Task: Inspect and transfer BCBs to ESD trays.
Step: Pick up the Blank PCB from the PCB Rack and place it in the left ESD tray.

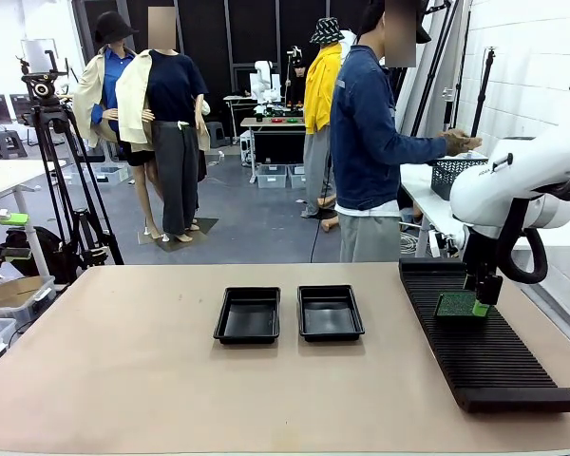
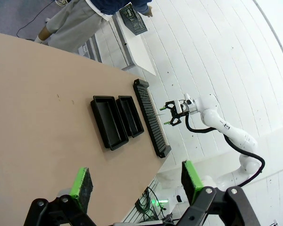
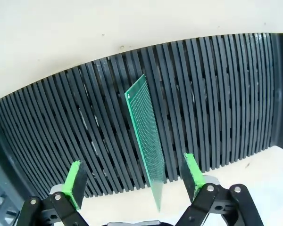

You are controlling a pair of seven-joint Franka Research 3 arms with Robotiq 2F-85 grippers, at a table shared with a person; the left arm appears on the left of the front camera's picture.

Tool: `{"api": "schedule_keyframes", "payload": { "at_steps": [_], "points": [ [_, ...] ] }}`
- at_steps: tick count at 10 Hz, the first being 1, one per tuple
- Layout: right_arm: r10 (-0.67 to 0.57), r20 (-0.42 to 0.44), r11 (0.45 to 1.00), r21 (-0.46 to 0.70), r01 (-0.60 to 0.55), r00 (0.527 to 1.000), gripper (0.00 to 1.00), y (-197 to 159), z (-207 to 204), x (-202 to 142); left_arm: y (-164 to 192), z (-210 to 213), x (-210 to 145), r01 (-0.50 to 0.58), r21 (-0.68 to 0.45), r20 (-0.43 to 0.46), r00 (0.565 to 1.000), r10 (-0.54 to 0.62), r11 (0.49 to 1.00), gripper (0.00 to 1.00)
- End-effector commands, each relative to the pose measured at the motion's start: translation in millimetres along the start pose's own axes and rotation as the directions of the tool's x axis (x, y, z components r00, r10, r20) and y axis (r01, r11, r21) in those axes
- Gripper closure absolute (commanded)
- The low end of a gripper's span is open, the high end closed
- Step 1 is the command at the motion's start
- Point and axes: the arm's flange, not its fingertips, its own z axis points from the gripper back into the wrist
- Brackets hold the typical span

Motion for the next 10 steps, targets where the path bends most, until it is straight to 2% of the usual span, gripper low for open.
{"api": "schedule_keyframes", "payload": {
  "at_steps": [1,3,6,7,10],
  "points": [
    [-0.021,0.013,1.000,0.015,0.021,1.000,0.03,-7.5,3.6,5.9,-1.3,1.6,0.3,0.002,0.000,0.004,1.000,-0.002,1.000,0.00],
    [-0.019,0.020,1.000,0.023,0.018,1.000,0.16,-10.1,2.9,7.3,-1.3,1.6,0.3,0.002,0.000,0.004,1.000,-0.002,1.000,0.00],
    [-0.026,0.019,0.999,0.035,0.025,0.999,0.49,-11.6,5.1,9.8,-1.3,1.6,0.3,0.002,0.000,0.004,1.000,-0.002,1.000,0.00],
    [-0.029,0.018,0.999,0.036,0.028,0.999,0.55,-11.5,5.9,9.6,-1.3,1.6,0.3,0.002,0.000,0.004,1.000,-0.002,1.000,0.00],
    [-0.028,0.023,0.999,0.036,0.027,0.999,0.63,-11.5,6.9,9.3,-1.3,1.6,0.3,0.002,0.000,0.004,1.000,-0.002,1.000,0.00]
  ]
}}
